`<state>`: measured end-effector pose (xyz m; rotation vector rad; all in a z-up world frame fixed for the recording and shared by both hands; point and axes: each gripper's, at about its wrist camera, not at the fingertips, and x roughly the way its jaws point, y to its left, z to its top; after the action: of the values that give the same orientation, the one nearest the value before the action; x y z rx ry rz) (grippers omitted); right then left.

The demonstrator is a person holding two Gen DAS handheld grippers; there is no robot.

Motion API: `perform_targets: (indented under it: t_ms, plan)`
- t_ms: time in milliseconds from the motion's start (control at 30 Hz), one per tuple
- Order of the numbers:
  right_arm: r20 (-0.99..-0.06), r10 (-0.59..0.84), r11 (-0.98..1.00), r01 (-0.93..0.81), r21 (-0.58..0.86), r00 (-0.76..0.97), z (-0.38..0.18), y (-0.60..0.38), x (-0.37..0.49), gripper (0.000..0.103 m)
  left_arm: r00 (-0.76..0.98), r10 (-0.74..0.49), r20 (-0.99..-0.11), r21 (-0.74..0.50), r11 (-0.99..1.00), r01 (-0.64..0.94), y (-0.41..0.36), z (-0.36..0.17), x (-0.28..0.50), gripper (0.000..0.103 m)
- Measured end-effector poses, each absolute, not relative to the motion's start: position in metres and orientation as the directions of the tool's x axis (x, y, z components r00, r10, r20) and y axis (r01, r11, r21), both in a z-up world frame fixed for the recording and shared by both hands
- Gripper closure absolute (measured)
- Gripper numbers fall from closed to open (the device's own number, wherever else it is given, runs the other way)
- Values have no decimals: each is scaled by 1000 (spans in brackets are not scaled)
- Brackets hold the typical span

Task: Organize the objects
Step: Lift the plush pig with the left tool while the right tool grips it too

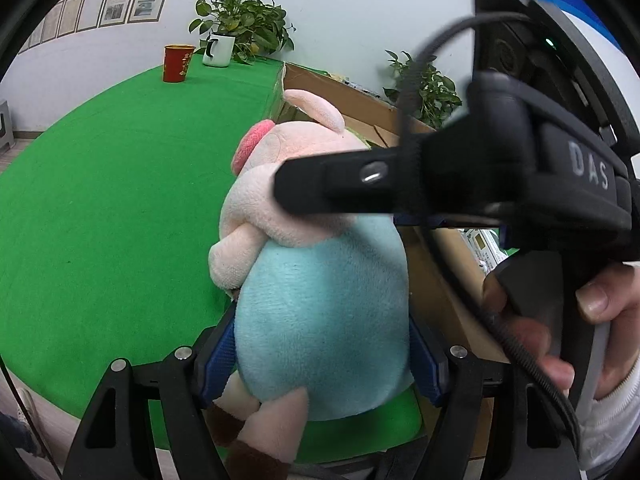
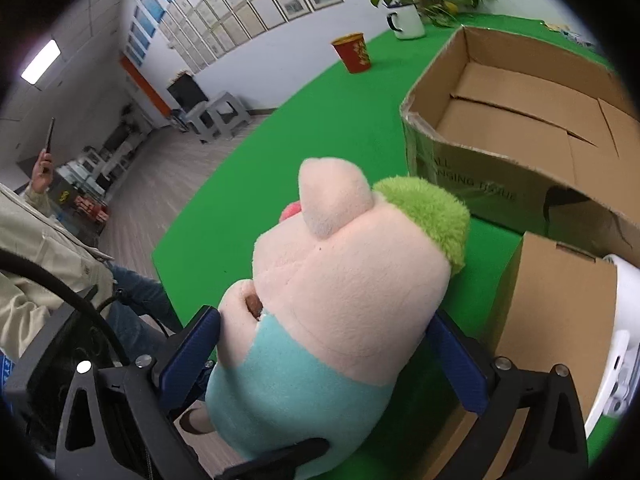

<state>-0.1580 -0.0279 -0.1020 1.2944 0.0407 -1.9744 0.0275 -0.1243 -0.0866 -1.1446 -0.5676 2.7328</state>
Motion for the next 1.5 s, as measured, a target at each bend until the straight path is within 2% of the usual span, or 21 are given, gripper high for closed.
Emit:
perform_targets:
  t_ms: [200, 300, 467, 567, 733, 800, 1000, 1133, 1233, 1367, 1500]
  plan:
    - [-844, -475, -756, 606, 246, -251, -111, -42, -151, 1, -710, 220, -669, -341, -940, 30, -115, -86, 28, 32]
    - [-819, -516, -751, 591, 294, -249, -111, -31, -153, 8, -715, 217, -664, -331, -944, 21, -113, -85, 30, 33]
    - [-754, -580, -732, 604, 317, -307, -87, -16, -142, 17, -754, 162, -636, -229, -973, -16, -94, -67, 39, 36]
    - [-683, -617, -731, 606, 313, -391, -56, -3, -138, 17, -800, 150, -581, -185, -982, -50, -84, -39, 42, 36]
    - [-532, -629, -750, 621, 227, -566, 23, 10, -136, 17, -896, 158, -415, -103, -987, -127, -72, 24, 34, 37]
    - [-489, -636, -752, 624, 215, -598, 49, 19, -147, 17, -912, 161, -377, -71, -987, -144, -65, 46, 24, 36]
    - [-467, -618, -765, 620, 173, -633, 96, 23, -196, 17, -935, 183, -305, -53, -983, -175, -53, 91, -20, 36]
    - [-492, -609, -769, 616, 173, -622, 100, 19, -229, 17, -924, 189, -333, -80, -982, -172, -52, 100, -74, 36]
    - [-525, -611, -763, 618, 192, -592, 82, 13, -256, 17, -905, 186, -382, -104, -982, -158, -54, 95, -125, 36]
    - [-596, -619, -752, 606, 260, -512, 40, 7, -303, 17, -843, 176, -508, -141, -983, -121, -69, 75, -207, 36]
    - [-682, -626, -745, 548, 380, -379, -34, -2, -351, 17, -740, 159, -654, -168, -984, -64, -68, 23, -258, 36]
